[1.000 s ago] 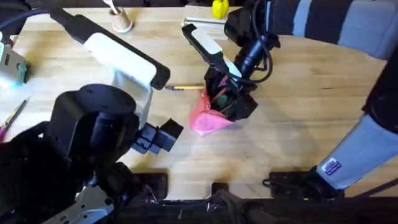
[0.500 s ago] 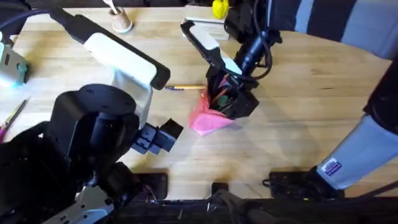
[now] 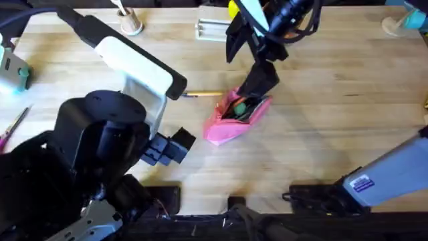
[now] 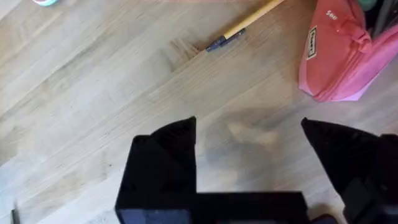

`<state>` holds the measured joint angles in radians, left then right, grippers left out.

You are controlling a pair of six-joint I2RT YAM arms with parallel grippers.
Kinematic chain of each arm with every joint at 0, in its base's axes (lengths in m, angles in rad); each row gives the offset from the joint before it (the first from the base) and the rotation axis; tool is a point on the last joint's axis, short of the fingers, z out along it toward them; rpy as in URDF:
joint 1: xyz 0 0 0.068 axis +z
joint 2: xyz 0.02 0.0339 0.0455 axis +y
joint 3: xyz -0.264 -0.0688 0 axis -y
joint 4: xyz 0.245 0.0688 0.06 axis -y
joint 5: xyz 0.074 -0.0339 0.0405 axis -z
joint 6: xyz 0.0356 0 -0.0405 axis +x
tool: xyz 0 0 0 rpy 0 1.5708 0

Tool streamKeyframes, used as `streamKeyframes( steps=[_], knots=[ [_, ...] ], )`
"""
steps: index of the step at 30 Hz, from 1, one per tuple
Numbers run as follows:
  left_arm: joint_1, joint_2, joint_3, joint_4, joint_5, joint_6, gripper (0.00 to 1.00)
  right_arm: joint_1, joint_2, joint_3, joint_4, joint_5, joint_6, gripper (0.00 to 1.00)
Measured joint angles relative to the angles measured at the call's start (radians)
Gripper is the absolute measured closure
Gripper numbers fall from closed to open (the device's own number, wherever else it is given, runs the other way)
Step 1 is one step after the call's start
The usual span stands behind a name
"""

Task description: Unzip the bag, pick up the pens from the table one at a time and place them inside, then zip the bag closed.

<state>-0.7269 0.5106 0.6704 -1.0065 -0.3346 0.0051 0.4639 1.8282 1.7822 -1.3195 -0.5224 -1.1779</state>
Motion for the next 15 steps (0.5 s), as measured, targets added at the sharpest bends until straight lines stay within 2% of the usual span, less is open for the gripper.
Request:
streamKeyframes(
  steps=[6,11,15],
  knots=[
    [0.0,0.0,0.0,0.004,-0.005,-0.004,0.007,0.04,0.008,0.0,-0.005,-0.051,0.115,0.004],
    [0.0,0.0,0.0,0.074,-0.002,-0.017,0.01,0.039,0.016,0.0,0.146,-0.069,0.269,0.004],
    [0.006,0.0,0.015,0.035,0.012,-0.004,0.01,0.039,0.041,0.0,0.236,-0.07,0.375,0.004]
  ],
)
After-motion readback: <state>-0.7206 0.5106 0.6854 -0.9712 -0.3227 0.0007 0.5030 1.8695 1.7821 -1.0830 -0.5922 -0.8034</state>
